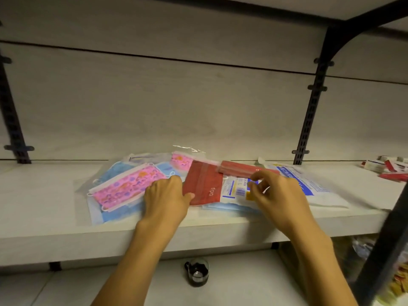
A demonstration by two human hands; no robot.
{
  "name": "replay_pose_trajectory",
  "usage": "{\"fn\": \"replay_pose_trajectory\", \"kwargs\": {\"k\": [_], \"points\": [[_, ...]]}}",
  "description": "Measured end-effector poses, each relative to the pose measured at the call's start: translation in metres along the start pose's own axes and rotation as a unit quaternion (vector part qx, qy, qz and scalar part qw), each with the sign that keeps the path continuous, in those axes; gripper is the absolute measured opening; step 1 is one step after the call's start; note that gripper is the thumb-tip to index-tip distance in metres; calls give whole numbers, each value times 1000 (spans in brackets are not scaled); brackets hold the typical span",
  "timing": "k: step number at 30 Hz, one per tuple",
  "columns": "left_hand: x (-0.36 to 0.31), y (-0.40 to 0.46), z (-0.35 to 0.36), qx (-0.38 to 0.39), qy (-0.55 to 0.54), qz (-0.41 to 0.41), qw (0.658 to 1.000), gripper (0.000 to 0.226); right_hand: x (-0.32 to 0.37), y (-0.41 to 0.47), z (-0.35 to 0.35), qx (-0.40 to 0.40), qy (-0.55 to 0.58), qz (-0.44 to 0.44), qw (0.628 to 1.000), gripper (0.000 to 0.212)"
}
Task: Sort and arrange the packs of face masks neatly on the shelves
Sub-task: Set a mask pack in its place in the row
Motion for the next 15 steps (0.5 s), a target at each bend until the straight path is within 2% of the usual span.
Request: {"fn": "replay_pose_trajectory", "kwargs": {"k": [3, 6, 15], "points": [[4, 2, 4, 15, -44, -31, 998, 28, -1, 9, 2, -3, -5, -1, 1000, 21], [7, 6, 2, 10, -39, -32, 999, 20, -5, 14, 8, 1, -11, 0, 1000, 21], [17, 9, -21, -69, -57, -64, 994, 18, -33, 44, 34, 63, -75, 9, 995, 23]]}}
Point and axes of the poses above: each hand's wrist, its own y-axis towards the middle knuckle, its own z-axis out of the palm, x = y × z, the point moved 8 cm from there along y, towards the middle knuckle, and after that the axes turned 15 degrees about -x, right-handed, at the moved point
